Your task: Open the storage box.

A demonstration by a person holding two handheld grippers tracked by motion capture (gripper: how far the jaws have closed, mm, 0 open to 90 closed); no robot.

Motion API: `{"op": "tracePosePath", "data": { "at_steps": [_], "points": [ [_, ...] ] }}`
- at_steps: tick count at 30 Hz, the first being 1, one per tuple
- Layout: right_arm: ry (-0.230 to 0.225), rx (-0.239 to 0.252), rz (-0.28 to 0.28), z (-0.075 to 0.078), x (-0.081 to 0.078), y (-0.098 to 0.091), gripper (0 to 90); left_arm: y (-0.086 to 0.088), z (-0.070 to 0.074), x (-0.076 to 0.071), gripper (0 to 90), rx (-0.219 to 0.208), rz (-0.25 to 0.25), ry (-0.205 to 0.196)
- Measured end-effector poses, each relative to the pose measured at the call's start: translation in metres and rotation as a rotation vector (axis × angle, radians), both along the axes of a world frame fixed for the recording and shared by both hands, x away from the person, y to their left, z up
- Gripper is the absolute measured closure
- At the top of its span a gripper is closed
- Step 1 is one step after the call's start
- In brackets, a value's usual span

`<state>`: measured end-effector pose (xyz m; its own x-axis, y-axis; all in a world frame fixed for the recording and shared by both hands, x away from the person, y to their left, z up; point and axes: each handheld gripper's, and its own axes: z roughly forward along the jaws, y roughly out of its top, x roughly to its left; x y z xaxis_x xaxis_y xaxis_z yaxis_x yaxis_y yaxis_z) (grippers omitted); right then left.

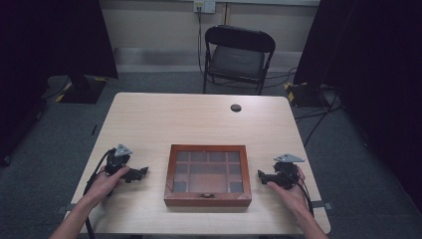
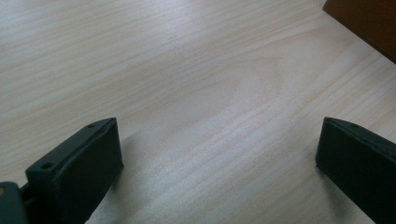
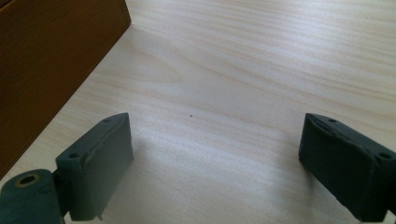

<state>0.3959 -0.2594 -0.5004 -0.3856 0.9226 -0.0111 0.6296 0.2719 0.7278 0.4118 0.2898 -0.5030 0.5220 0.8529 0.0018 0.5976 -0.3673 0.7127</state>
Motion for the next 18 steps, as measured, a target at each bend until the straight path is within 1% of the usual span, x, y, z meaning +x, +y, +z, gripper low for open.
{"op": "tracePosePath", "data": {
  "at_steps": [5, 7, 8, 9, 10, 11, 12, 13, 14, 15, 16, 18],
  "points": [
    [0.001, -0.001, -0.001, 0.0, 0.0, 0.0, 9.2, 0.0, 0.0, 0.0, 0.0, -0.003, 0.001, 0.001],
    [0.015, -0.007, 0.003, 0.002, 0.001, 0.0, 10.2, 0.0, 0.0, 0.0, 0.0, -0.002, 0.0, 0.002],
    [0.02, -0.013, 0.004, 0.003, 0.0, 0.001, 12.4, 0.0, 0.0, 0.0, 0.0, -0.003, 0.0, 0.001],
    [0.02, -0.013, 0.004, 0.003, 0.0, 0.001, 12.4, 0.0, 0.0, 0.0, 0.0, -0.003, 0.0, 0.001],
    [0.044, 0.002, 0.006, 0.007, 0.0, 0.001, 17.8, 0.0, 0.0, 0.0, 0.0, -0.003, -0.001, 0.001],
    [0.05, 0.006, 0.002, 0.01, 0.001, 0.001, 17.9, 0.0, 0.0, 0.0, 0.0, -0.003, -0.001, 0.002],
    [0.046, 0.013, 0.004, 0.013, 0.001, 0.001, 19.0, 0.0, 0.0, 0.0, 0.0, -0.003, -0.001, 0.002],
    [0.039, 0.037, 0.009, 0.017, 0.0, 0.001, 19.6, 0.0, 0.0, 0.0, 0.0, -0.003, -0.002, 0.001],
    [0.03, 0.044, 0.008, 0.02, 0.0, 0.001, 20.5, 0.0, 0.0, 0.0, 0.0, -0.003, -0.002, 0.001],
    [0.031, 0.048, 0.006, 0.023, -0.001, 0.001, 21.4, 0.0, 0.0, 0.0, 0.0, -0.003, -0.002, 0.002],
    [0.017, 0.062, 0.013, 0.025, -0.001, 0.001, 23.1, 0.0, 0.0, 0.0, 0.0, -0.003, -0.002, 0.001],
    [0.018, 0.081, 0.023, 0.031, -0.003, 0.003, 23.4, 0.0, 0.0, 0.0, 0.0, -0.003, -0.002, 0.001]
  ]
}}
